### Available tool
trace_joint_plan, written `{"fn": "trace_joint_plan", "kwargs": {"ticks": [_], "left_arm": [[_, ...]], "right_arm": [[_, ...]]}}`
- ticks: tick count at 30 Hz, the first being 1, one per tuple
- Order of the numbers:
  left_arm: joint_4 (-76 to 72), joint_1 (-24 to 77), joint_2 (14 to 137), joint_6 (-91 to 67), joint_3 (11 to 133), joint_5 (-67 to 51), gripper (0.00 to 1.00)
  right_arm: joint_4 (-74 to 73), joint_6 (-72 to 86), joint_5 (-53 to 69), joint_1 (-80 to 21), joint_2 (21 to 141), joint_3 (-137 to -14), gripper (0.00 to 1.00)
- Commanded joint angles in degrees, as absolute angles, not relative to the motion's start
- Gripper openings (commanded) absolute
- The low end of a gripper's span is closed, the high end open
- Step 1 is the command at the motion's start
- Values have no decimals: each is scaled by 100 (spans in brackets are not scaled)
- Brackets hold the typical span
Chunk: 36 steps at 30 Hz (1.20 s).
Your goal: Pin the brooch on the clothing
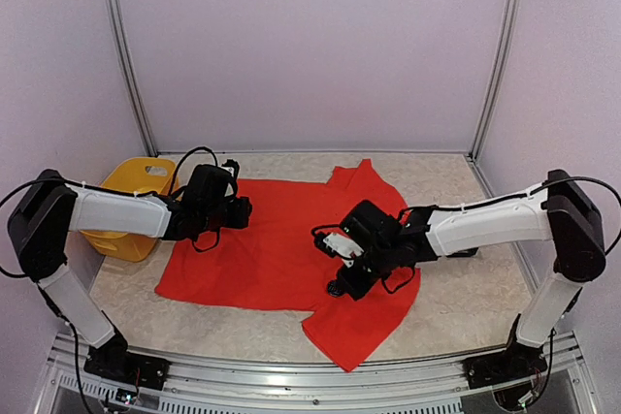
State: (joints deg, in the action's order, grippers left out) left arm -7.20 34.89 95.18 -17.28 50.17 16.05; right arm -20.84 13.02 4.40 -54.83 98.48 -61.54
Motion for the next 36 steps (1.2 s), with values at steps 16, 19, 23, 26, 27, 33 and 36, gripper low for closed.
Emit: {"fn": "trace_joint_plan", "kwargs": {"ticks": [16,19,23,26,27,33,36], "left_arm": [[-628,3607,8186,-1458,4868,1637,69],[-615,3632,8175,-1359,4832,1658,72],[-531,3662,8150,-1253,4785,1747,72],[-657,3692,8143,-1202,4722,1714,72],[-698,3694,8154,-1204,4727,1672,72],[-725,3674,8312,-1220,4778,1510,72],[-738,3650,8344,-1222,4777,1439,72]], "right_arm": [[-4218,2749,-1765,-4692,8514,-6332,49],[-3353,2535,-2142,-3628,8486,-5990,57],[-3199,2372,-2648,-2673,8626,-5710,62],[-3178,2177,-3254,-2340,8705,-5484,57],[-3132,2083,-3379,-2311,8728,-5444,53],[-2806,1652,-2675,-2317,9173,-5279,46],[-3037,1494,-3046,-2318,9529,-5423,43]]}}
